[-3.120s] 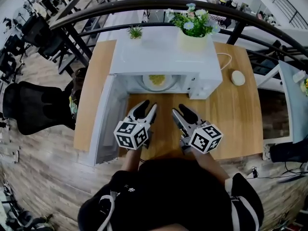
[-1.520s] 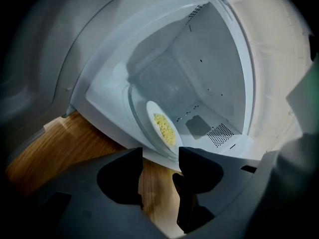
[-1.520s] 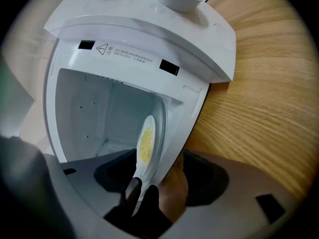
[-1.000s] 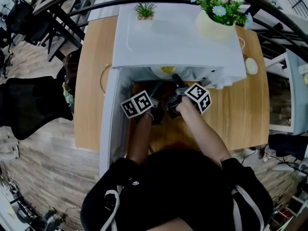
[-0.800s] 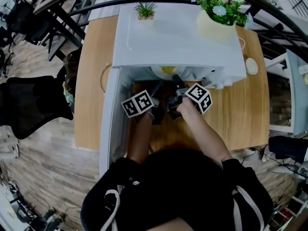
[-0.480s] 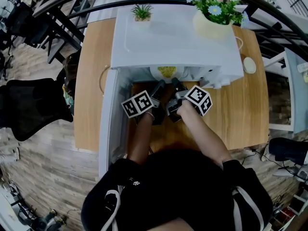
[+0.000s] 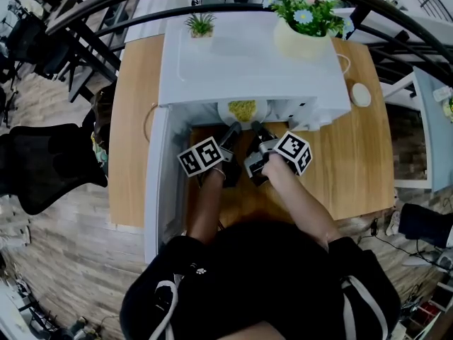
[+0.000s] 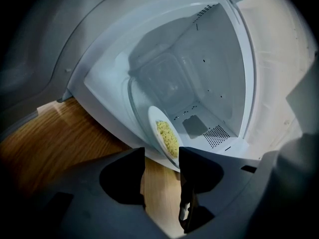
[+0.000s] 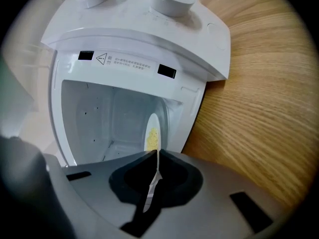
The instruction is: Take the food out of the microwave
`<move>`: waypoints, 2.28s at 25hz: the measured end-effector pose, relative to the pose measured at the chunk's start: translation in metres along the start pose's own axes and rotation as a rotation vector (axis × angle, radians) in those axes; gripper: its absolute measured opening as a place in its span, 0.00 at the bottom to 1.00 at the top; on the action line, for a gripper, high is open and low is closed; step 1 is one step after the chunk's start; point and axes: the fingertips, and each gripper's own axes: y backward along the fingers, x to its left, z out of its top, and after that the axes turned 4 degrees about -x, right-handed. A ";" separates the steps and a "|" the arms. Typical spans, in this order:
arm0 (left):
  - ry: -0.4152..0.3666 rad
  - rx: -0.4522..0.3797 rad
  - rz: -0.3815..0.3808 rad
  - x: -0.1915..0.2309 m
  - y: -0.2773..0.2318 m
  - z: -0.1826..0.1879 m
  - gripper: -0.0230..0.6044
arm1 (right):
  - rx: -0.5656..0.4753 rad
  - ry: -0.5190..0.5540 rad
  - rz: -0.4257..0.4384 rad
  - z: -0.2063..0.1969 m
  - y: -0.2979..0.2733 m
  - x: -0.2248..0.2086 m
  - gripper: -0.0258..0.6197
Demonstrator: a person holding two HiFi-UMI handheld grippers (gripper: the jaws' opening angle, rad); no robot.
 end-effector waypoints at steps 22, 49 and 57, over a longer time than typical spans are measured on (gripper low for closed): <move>0.038 0.015 -0.065 -0.026 0.013 -0.020 0.16 | 0.025 -0.033 0.043 -0.009 0.041 -0.003 0.06; 0.030 -0.081 -0.090 -0.103 0.068 -0.081 0.15 | 0.104 0.077 0.182 0.004 0.143 0.015 0.07; -0.002 -0.094 -0.109 -0.125 0.078 -0.089 0.15 | 0.096 0.073 0.225 0.010 0.164 0.023 0.07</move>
